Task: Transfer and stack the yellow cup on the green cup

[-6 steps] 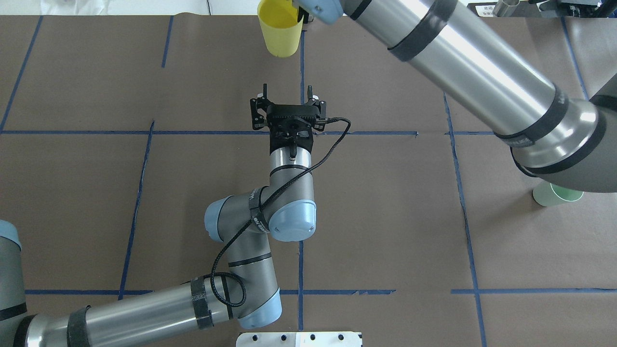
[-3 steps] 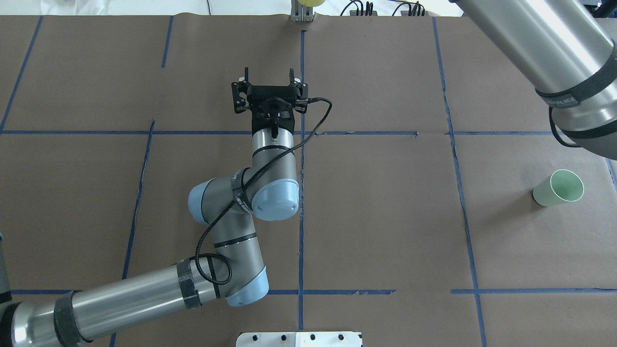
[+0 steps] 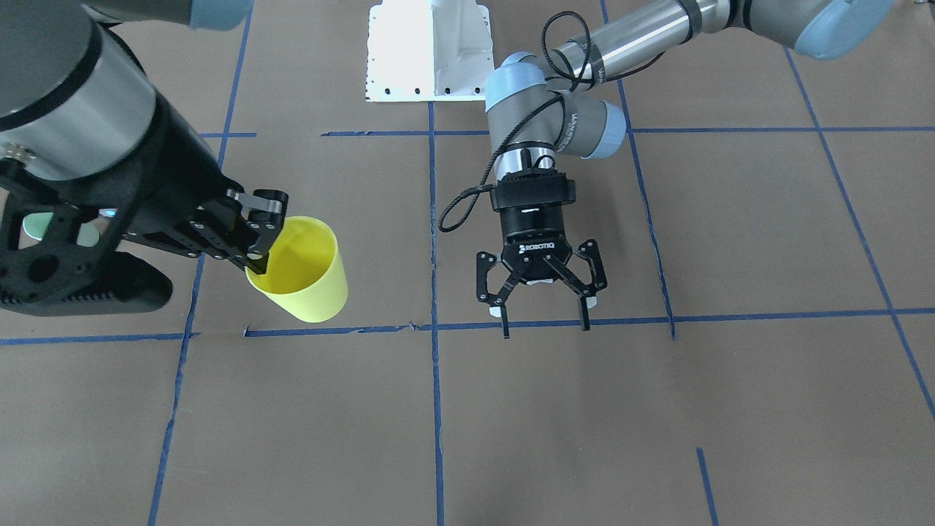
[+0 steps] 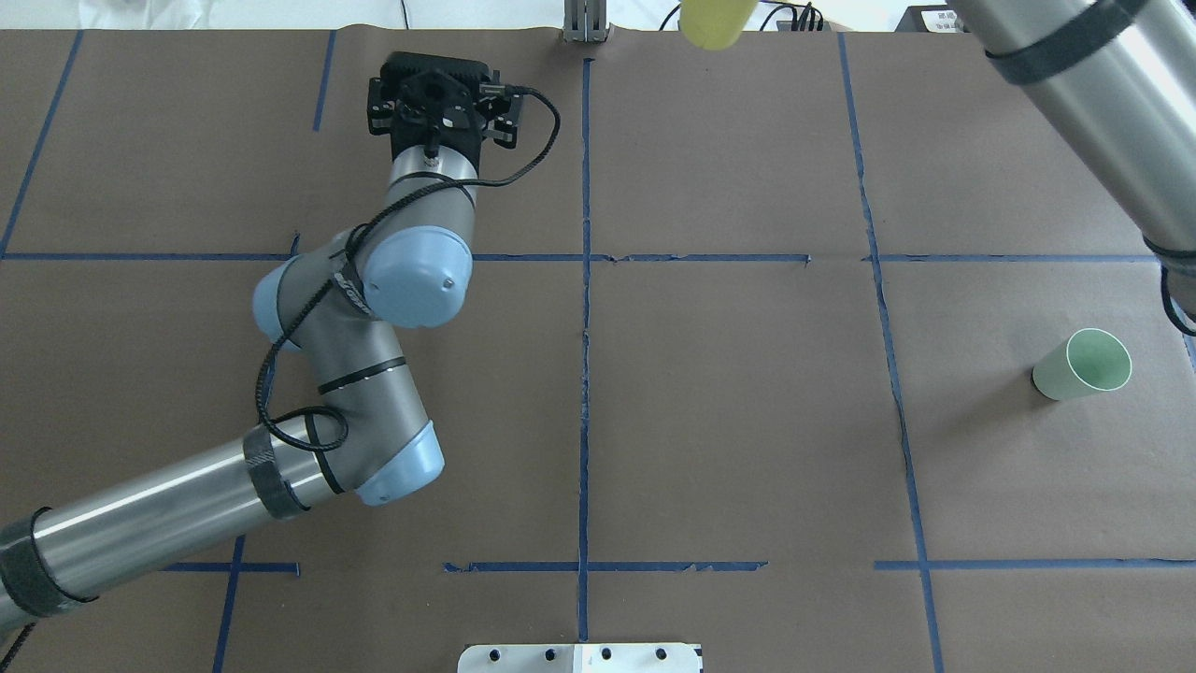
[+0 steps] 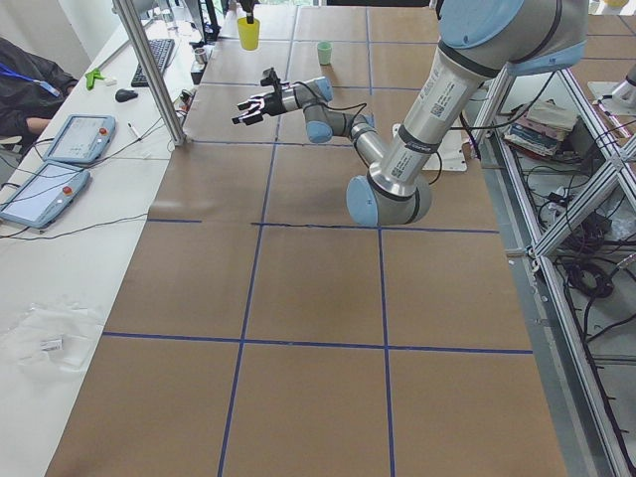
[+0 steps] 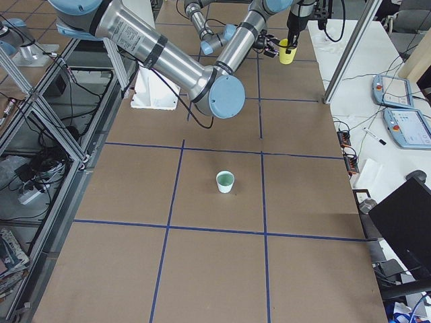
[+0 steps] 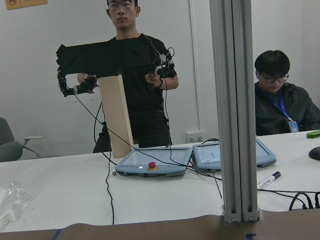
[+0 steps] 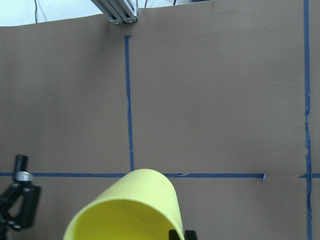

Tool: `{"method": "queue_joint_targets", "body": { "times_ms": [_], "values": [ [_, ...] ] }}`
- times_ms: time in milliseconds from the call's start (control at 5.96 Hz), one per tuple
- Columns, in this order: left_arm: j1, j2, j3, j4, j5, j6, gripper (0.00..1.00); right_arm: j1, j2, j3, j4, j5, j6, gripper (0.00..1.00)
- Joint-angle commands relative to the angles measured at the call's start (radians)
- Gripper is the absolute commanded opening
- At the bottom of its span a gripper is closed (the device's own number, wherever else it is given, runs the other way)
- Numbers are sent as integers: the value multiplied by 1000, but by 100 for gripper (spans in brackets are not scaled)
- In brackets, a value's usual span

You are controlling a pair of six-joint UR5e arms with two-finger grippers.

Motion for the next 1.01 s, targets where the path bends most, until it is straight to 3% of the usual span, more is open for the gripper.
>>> {"method": "queue_joint_targets", "body": {
  "times_ms": [0, 168, 335, 671, 838],
  "values": [
    [-119, 56, -63, 11, -285, 50, 100, 34, -241, 215, 0, 0, -149, 0],
    [-170, 99, -71, 16, -440, 50, 100, 46, -316, 283, 0, 0, -185, 0],
    [-240, 134, -74, 69, -657, 52, 100, 43, -413, 390, 0, -14, -208, 0],
    [-296, 137, -190, 308, -910, 53, 100, 40, -611, 534, 3, -45, -278, 0],
    [-313, 145, -270, 479, -1008, 53, 100, 40, -733, 564, 14, -46, -417, 0]
  ]
}}
